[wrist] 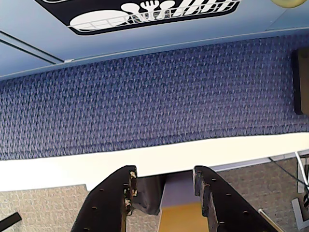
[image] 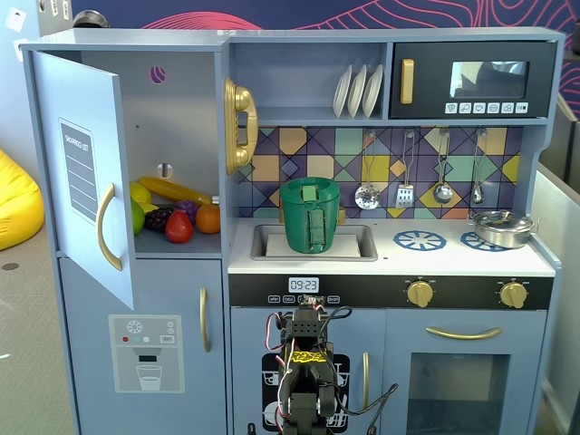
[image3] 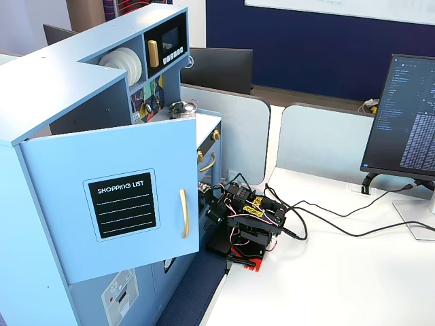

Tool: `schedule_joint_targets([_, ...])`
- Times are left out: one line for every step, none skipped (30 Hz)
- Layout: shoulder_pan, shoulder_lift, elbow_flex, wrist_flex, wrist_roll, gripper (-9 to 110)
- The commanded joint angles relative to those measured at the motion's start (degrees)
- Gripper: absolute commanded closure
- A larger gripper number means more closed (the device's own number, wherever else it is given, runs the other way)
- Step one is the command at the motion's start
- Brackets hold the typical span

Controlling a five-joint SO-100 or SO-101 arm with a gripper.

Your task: Close the left cabinet door

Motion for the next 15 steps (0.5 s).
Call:
schedule_joint_targets([0.4,-0.3,0.5,10.0,1.0,101])
schedule_joint_targets([0.4,-0.3,0.5,10.0,1.0,101])
schedule_joint_targets([0.4,-0.3,0.5,10.0,1.0,101])
schedule_joint_targets([0.4,-0.3,0.5,10.0,1.0,101])
schedule_joint_targets([0.4,-0.3,0.5,10.0,1.0,101])
schedule_joint_targets([0.4,-0.3,0.5,10.0,1.0,101])
schedule_joint_targets([0.4,-0.3,0.5,10.0,1.0,101])
schedule_joint_targets([0.4,-0.3,0.5,10.0,1.0,101])
schedule_joint_targets([0.4,-0.3,0.5,10.0,0.9,101])
schedule_joint_targets([0.2,-0.3,0.5,10.0,0.9,101])
schedule_joint_targets([-0.2,-0.3,0.5,10.0,0.9,101])
schedule_joint_targets([-1.0,-0.3,0.5,10.0,1.1,101])
schedule_joint_targets([-2.9,-0.4,0.5,10.0,1.1,101])
schedule_joint_targets([-6.0,-0.4,0.4,9.8,1.3,101])
schedule_joint_targets([-9.7,-0.5,0.3,8.9,2.8,101])
